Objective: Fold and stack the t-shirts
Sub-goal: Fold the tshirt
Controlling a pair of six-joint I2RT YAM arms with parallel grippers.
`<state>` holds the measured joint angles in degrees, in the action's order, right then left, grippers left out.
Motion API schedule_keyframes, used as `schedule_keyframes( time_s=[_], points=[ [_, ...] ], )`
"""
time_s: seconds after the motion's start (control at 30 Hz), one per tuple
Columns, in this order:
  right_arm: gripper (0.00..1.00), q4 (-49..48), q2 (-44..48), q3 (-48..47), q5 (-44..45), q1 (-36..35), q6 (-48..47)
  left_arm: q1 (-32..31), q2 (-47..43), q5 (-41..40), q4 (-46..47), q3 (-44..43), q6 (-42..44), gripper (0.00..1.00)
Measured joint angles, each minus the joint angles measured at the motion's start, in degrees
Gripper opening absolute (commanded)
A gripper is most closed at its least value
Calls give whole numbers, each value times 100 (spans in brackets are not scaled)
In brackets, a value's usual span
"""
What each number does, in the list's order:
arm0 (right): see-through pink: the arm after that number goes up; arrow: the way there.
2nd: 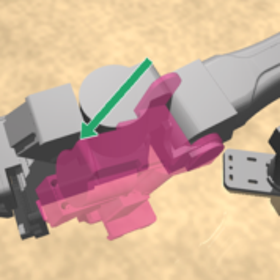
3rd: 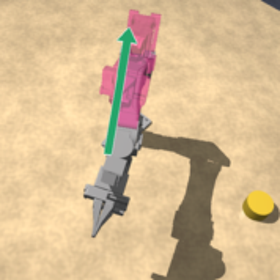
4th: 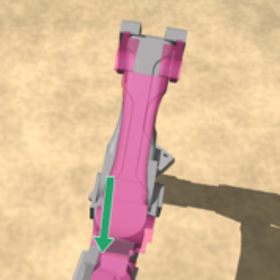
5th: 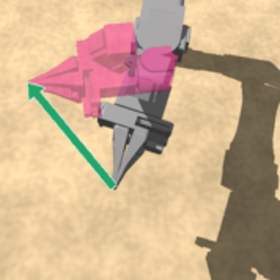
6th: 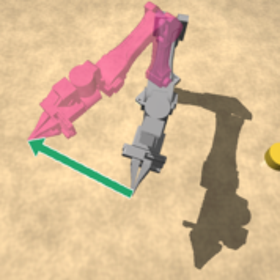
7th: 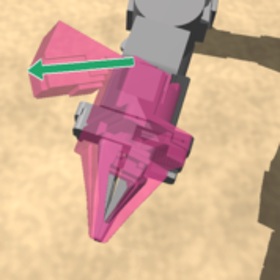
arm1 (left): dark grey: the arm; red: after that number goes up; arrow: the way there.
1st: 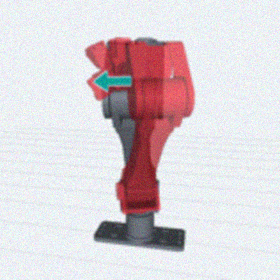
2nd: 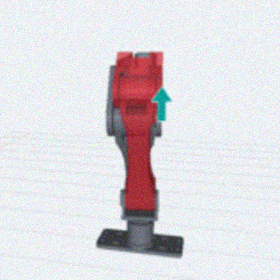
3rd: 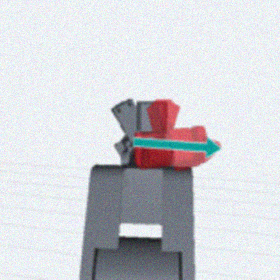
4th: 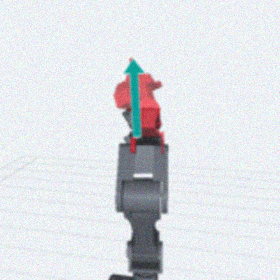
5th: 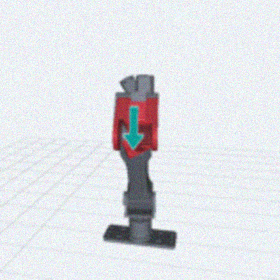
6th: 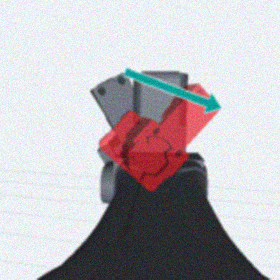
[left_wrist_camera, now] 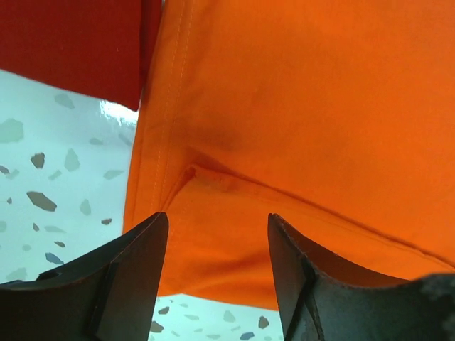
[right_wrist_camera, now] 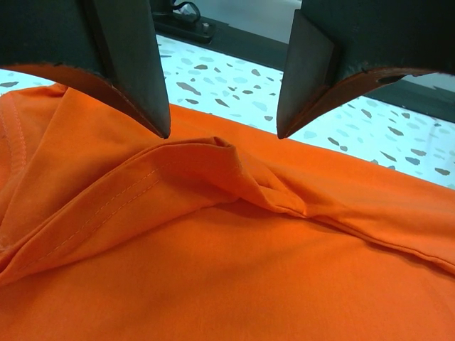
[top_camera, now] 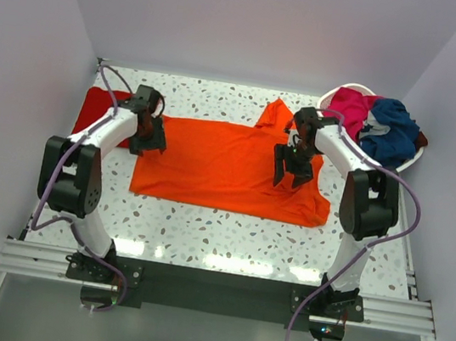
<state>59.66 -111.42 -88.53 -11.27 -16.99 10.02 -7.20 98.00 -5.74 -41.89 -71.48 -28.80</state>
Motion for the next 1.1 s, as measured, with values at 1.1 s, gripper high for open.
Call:
schedule_keyframes(
  time_s=[1.1],
  points=[
    [66, -35, 17, 177, -61, -142, 42, 0, 680, -157, 306, 61, 87, 21]
  ],
)
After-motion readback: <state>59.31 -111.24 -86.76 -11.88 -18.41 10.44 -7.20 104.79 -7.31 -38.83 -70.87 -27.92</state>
